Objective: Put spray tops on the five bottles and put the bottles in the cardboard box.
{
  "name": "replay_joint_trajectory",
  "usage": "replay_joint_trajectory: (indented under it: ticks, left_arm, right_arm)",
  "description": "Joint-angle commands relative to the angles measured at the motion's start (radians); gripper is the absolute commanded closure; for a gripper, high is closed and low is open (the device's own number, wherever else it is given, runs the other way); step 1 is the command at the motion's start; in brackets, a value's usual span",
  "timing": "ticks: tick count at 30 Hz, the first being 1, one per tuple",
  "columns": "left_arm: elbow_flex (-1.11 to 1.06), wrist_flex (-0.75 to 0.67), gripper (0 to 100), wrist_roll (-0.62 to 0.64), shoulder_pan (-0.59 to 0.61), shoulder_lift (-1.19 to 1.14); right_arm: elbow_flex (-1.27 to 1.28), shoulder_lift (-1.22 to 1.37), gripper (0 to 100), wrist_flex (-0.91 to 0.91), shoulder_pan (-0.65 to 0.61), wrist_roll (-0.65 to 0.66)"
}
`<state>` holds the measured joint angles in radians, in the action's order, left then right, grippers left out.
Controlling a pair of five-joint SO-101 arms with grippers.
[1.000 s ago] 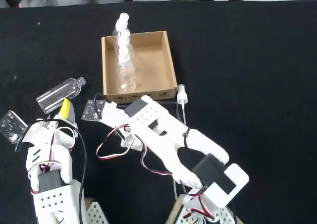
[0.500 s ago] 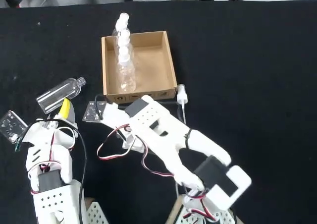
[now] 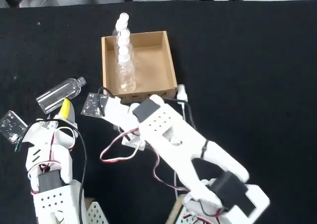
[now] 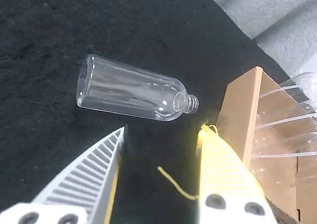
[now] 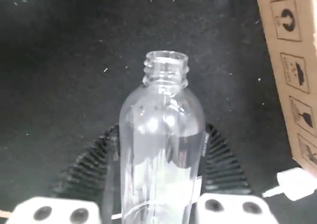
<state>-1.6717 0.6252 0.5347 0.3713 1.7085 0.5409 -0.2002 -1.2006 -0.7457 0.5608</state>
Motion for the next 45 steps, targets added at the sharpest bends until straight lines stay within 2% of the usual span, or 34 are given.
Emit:
replay_joint_trajectory:
  ticks: [1, 20, 24, 32, 41, 45]
  left_arm:
    - [0.004, -0.018, 79, -0.003, 0.008, 0.009]
    - [0.004, -0.017, 79, -0.003, 0.01, 0.009]
    - [0.004, -0.017, 79, -0.003, 0.01, 0.009]
    - [-0.005, -0.02, 79, -0.003, 0.01, 0.009]
    - [-0.007, -0.023, 79, -0.003, 0.01, 0.009]
    - [-0.007, -0.023, 79, -0.003, 0.01, 0.009]
  right_arm:
    - [0.018, -0.117, 87.8, -0.012, -0.017, -0.009]
    - [0.061, -0.361, 87.8, -0.048, -0.011, -0.009]
    - [0.07, -0.429, 87.8, -0.066, 0.003, -0.069]
    - [0.07, -0.524, 87.8, -0.08, 0.219, -0.107]
    - [0.079, -0.575, 87.8, -0.074, 0.391, -0.178]
    - [0.142, -0.615, 87.8, -0.008, 0.47, -0.207]
